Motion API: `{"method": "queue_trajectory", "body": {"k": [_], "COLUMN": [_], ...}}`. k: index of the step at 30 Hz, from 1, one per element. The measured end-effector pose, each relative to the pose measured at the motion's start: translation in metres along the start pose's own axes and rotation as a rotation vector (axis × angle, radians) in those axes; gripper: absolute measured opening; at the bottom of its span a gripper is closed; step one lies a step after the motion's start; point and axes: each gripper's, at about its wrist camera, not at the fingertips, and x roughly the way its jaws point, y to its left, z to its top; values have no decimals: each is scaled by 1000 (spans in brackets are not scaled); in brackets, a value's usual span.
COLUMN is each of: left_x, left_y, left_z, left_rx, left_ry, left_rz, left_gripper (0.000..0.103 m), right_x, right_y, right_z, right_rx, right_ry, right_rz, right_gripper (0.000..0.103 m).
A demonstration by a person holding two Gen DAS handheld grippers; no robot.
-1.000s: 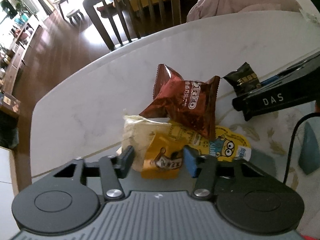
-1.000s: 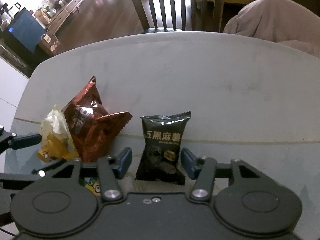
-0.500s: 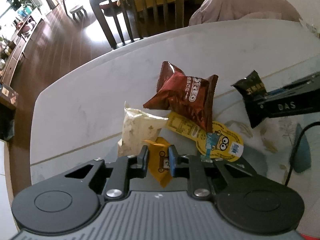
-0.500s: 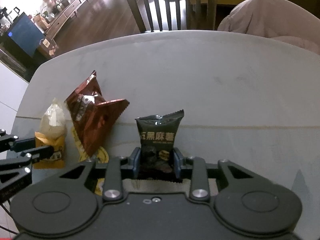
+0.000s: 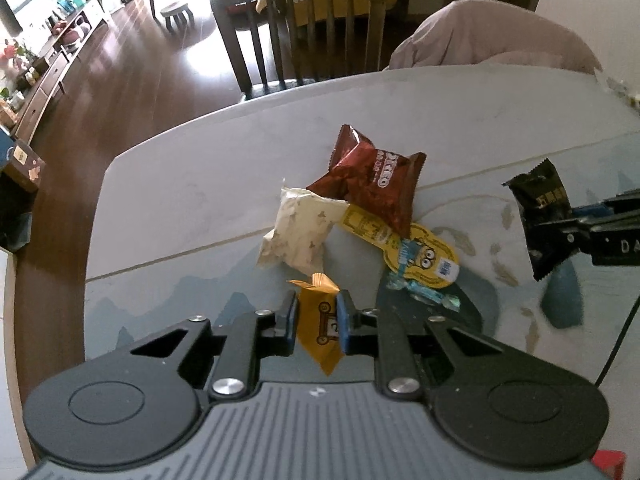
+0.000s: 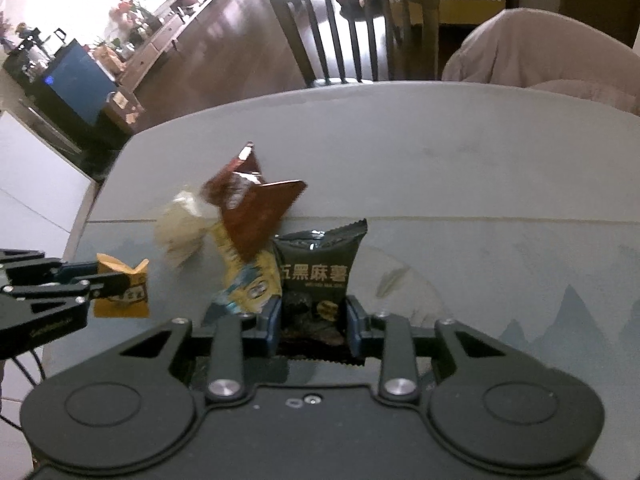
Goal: Organize snacks
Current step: 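Lift the black packet and yellow packet with both tools toward the box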
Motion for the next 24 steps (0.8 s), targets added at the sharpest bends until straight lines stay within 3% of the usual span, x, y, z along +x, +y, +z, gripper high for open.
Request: {"method": "queue_trajectory", "body": {"k": [15,24], "left_x": [-94,-135], "left_y": [-4,-13], "left_z": [-37,-76], "left_rx": [-3,25], "left_ry": [-101,-114], "left_rz": [-5,-27], "left_gripper": [19,19], "right_x": [-90,-124], "right_y": [53,79], "right_z": [-41,-70], "right_rx": [-47,-82], "right_ry": [-87,-112], "right_rz": [20,24], "right_gripper": [31,31]}}
